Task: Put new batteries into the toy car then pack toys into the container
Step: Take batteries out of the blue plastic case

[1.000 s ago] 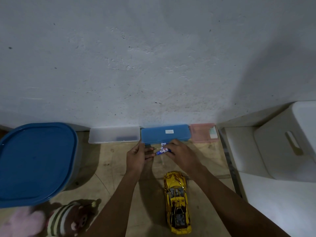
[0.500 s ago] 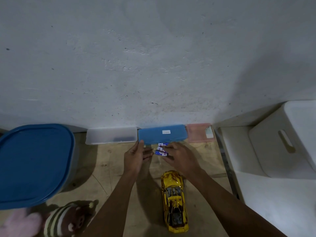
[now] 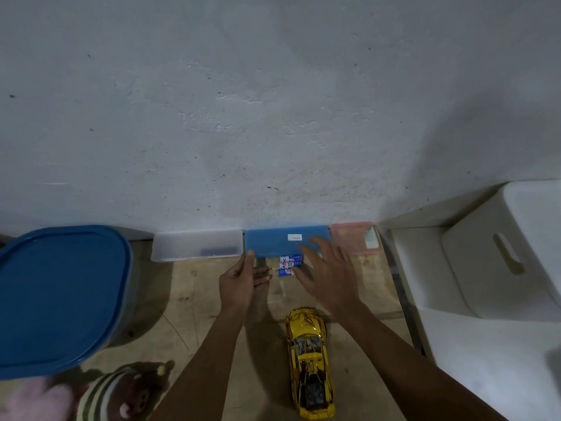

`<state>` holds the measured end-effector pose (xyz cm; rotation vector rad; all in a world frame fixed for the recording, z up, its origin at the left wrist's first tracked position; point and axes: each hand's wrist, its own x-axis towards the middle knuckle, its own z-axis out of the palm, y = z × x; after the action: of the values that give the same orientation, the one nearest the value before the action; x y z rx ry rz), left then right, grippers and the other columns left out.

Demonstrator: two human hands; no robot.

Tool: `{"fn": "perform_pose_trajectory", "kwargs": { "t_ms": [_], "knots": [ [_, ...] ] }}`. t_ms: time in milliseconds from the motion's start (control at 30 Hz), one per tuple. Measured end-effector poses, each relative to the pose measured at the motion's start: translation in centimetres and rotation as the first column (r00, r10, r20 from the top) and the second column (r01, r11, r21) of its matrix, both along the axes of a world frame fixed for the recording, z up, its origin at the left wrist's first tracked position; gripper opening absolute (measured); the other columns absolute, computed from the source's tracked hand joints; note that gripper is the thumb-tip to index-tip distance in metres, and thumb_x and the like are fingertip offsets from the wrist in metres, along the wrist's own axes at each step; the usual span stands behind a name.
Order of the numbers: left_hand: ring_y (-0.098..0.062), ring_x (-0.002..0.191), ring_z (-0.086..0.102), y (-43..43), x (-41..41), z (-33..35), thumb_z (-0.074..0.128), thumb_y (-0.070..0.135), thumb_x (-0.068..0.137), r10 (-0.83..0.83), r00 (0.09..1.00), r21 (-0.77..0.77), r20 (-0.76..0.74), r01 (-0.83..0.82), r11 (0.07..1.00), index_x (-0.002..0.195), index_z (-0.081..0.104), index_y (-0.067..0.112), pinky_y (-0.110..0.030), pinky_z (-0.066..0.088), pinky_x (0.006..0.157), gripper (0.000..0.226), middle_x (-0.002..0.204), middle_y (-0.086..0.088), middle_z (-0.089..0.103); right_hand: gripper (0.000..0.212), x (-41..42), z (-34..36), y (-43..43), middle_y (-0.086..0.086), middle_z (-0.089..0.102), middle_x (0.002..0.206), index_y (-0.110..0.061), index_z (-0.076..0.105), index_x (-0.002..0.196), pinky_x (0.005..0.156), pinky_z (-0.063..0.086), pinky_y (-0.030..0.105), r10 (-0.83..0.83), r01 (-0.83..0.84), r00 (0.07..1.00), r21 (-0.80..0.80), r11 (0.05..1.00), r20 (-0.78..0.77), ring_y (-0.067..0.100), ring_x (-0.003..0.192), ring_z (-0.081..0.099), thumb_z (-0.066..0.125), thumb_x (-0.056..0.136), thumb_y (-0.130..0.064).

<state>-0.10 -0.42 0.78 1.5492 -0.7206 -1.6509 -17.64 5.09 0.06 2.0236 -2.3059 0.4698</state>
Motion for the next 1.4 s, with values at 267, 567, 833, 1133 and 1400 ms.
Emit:
{"fn": "perform_pose_trajectory", "kwargs": {
  "t_ms": [267,567,833,1133,1400],
  "knots": [
    [-0.02,0.059,0.074,-0.4,-0.4,-0.5,0.067,0.027,0.094,0.068,0.998,0.056,-0.002,-0.068,0.996,0.123,0.066,-0.002,-0.022,0.059,0.053,0.041,0.079,-0.021,0.075,0.038,-0.5,-1.3,-1.3,0.006,0.05,0.145,-0.018,0.06,0.132,0.108,0.038,0.041,-0.038,0.028,0.996,0.121,0.992,0.079,0.023,0.136,0.045,0.055,0.097,-0.031],
    [-0.02,0.059,0.074,-0.6,-0.6,-0.8,0.067,0.024,0.093,0.075,0.997,0.049,0.011,-0.075,0.996,0.123,0.065,-0.002,-0.024,0.06,0.054,0.04,0.077,-0.018,0.075,0.04,0.1,-1.0,-1.3,0.001,0.04,0.152,-0.02,0.054,0.137,0.114,0.035,0.044,-0.091,0.056,0.975,0.174,0.983,0.203,0.019,0.145,0.029,0.049,0.1,-0.034],
    [-0.017,0.056,0.073,-0.7,-0.7,-0.9,0.066,0.024,0.093,0.072,0.997,0.044,0.035,-0.074,0.996,0.124,0.064,-0.003,-0.021,0.058,0.051,0.041,0.078,-0.019,0.074,0.103,-0.5,1.1,-1.3,-0.003,0.006,0.163,-0.021,0.022,0.154,0.122,0.01,0.04,0.011,-0.076,0.989,0.44,0.895,0.148,0.016,0.15,-0.002,0.045,0.074,-0.081],
    [-0.017,0.059,0.073,-0.7,-0.6,-0.3,0.066,0.025,0.093,0.059,0.996,0.049,0.067,-0.063,0.997,0.121,0.067,0.0,-0.021,0.057,0.052,0.037,0.079,-0.019,0.075,0.079,-0.3,0.8,-1.7,-0.003,0.011,0.163,-0.023,0.025,0.152,0.122,0.011,0.037,-0.035,-0.028,0.988,0.401,0.916,0.15,0.016,0.15,0.001,0.055,0.088,-0.059],
    [-0.015,0.076,0.069,-0.3,3.2,0.7,0.066,0.025,0.094,0.115,0.929,-0.147,0.352,-0.066,0.987,0.11,0.061,0.01,-0.033,0.06,0.07,0.022,0.082,0.0,0.069,0.057,1.3,2.5,-2.5,-0.002,0.041,0.15,-0.024,0.049,0.14,0.119,0.02,0.04,-0.047,0.009,0.99,0.278,0.96,0.131,0.017,0.139,0.037,0.055,0.091,-0.053]
  ]
}}
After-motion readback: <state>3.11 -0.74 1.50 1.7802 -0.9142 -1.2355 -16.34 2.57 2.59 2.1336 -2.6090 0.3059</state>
